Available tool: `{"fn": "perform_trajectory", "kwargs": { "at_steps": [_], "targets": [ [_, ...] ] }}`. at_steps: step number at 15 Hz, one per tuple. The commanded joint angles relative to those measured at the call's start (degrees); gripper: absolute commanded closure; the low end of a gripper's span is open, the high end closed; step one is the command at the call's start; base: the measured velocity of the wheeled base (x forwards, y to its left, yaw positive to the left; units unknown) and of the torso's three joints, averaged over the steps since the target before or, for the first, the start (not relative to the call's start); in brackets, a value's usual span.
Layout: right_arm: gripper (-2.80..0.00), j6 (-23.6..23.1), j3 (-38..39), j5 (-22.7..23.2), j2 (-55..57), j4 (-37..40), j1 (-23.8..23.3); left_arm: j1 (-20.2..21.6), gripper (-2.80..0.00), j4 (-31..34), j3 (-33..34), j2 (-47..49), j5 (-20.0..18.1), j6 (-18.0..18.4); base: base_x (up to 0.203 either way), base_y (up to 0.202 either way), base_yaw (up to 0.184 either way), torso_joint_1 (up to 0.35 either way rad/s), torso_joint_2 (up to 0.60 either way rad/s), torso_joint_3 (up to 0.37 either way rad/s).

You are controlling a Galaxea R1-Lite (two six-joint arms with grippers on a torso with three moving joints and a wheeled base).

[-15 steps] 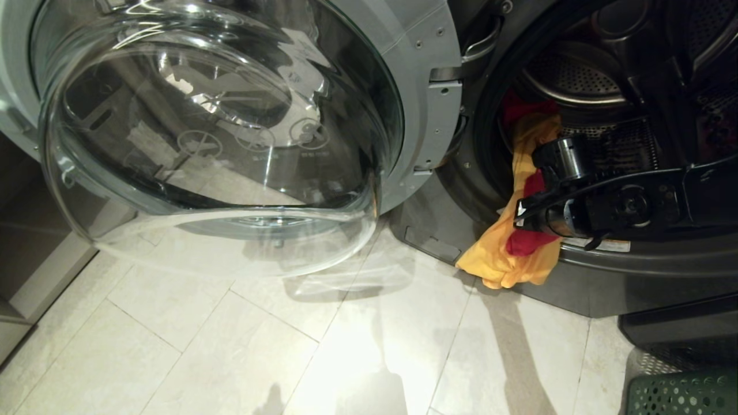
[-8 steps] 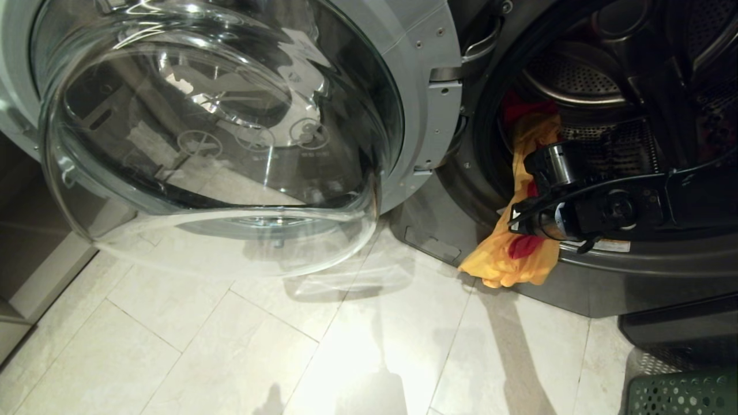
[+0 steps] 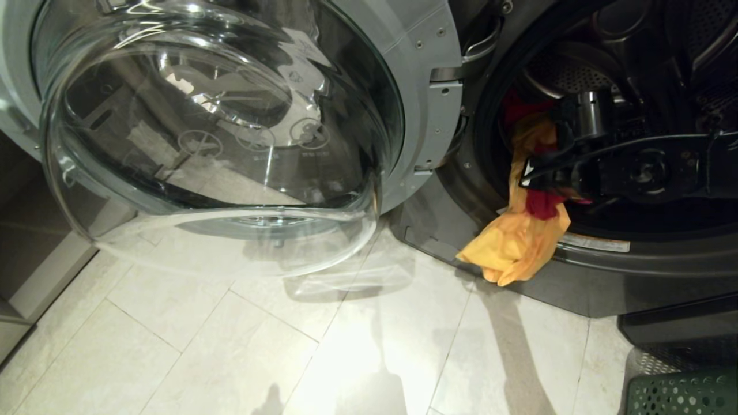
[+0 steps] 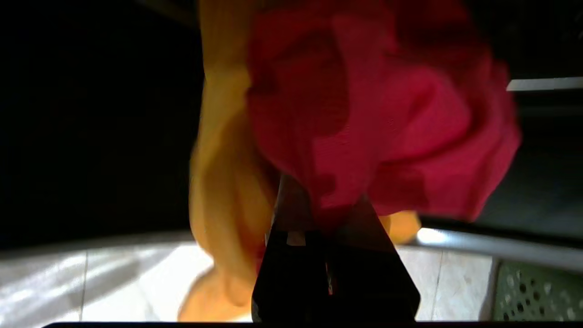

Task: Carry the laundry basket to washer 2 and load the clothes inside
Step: Place the clothes into the washing machine

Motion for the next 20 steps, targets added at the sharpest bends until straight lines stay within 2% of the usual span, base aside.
{"fn": "perform_trajectory", "kwargs": {
  "at_steps": [1, 6, 9, 12, 14, 17, 18, 19, 20],
  "targets": [
    [0.0, -1.7, -2.4, -1.7, -1.2, -1.9, -0.1, 0.1, 0.0, -0.1, 2.3, 0.0, 0.0, 0.0, 0.0, 0.0, 0.0, 0.0, 0.0, 0.0],
    [0.0, -8.9, -1.1, -5.1, -0.1, -13.8, -1.2, 0.1, 0.0, -0.1, 2.3, 0.0, 0.0, 0.0, 0.0, 0.0, 0.0, 0.0, 0.0, 0.0],
    [0.0, -10.4, 1.5, -4.7, -0.3, -14.0, -1.2, 0.1, 0.0, -0.1, 2.3, 0.0, 0.0, 0.0, 0.0, 0.0, 0.0, 0.0, 0.0, 0.0],
    [0.0, -11.2, -3.0, -6.6, 2.5, -17.0, -1.4, 0.1, 0.0, -0.1, 2.3, 0.0, 0.0, 0.0, 0.0, 0.0, 0.0, 0.0, 0.0, 0.0],
    [0.0, -17.8, -9.4, -8.3, 6.6, -24.2, -1.9, 0.1, 0.0, -0.1, 2.3, 0.0, 0.0, 0.0, 0.0, 0.0, 0.0, 0.0, 0.0, 0.0],
    [0.0, -31.5, -16.9, -8.2, 14.4, -39.4, -4.4, 0.1, 0.0, -0.1, 2.3, 0.0, 0.0, 0.0, 0.0, 0.0, 0.0, 0.0, 0.0, 0.0],
    [0.0, -34.3, -18.8, -6.8, 16.4, -42.8, -5.6, 0.1, 0.0, -0.1, 2.3, 0.0, 0.0, 0.0, 0.0, 0.0, 0.0, 0.0, 0.0, 0.0],
    [0.0, -36.0, -19.3, -3.4, 17.5, -44.8, -6.9, 0.1, 0.0, -0.1, 2.3, 0.0, 0.0, 0.0, 0.0, 0.0, 0.0, 0.0, 0.0, 0.0],
    [0.0, -36.6, -19.5, -1.6, 18.2, -45.4, -8.1, 0.1, 0.0, -0.1, 2.3, 0.0, 0.0, 0.0, 0.0, 0.0, 0.0, 0.0, 0.0, 0.0]
  ]
}}
